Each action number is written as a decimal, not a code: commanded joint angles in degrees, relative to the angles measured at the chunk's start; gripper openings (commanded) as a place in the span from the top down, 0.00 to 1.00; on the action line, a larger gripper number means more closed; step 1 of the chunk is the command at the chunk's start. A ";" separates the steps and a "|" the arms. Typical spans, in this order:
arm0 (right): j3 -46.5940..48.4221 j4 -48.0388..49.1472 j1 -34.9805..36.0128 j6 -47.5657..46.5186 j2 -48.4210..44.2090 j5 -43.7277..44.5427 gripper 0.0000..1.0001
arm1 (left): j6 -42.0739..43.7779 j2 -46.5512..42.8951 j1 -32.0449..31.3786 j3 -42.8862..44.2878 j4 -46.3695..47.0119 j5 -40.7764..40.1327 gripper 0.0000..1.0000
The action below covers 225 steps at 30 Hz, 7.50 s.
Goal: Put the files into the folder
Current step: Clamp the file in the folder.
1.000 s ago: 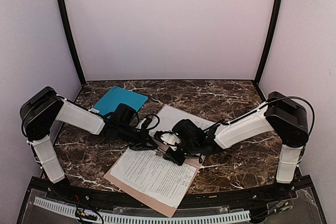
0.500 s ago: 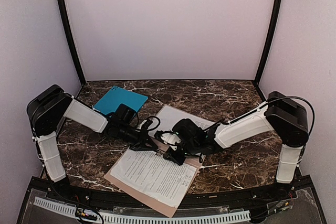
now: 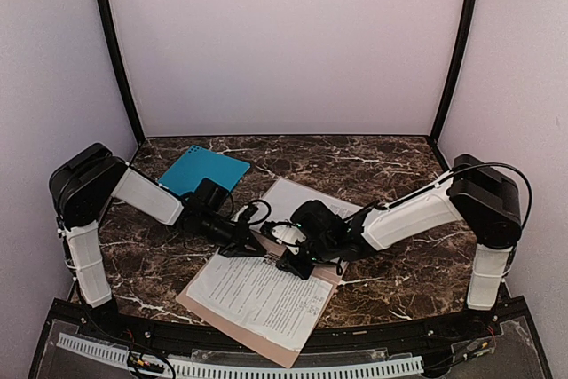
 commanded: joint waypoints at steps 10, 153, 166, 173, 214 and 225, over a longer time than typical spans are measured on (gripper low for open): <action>-0.15 -11.23 -0.36 -1.28 5.21 1.81 0.78 | 4.26 9.47 -1.79 -6.65 -28.41 -24.49 0.99; -2.30 -8.61 0.56 -4.47 4.28 1.44 0.80 | 11.14 23.34 -5.00 14.53 -58.99 -43.46 0.99; -3.04 -8.82 0.90 -4.98 3.72 2.48 0.80 | 11.04 22.39 -6.68 10.70 -56.53 -43.92 0.99; -3.32 -8.40 2.23 -6.03 2.70 3.44 0.75 | 12.77 22.98 -6.66 10.80 -58.35 -43.95 0.99; -4.96 -6.07 2.03 -4.99 2.98 -0.53 0.78 | 12.24 8.40 -4.70 27.11 -52.62 -37.99 0.99; -3.82 -7.04 1.99 -5.26 3.77 -0.71 0.78 | 11.97 5.77 -4.70 27.77 -50.69 -32.97 0.99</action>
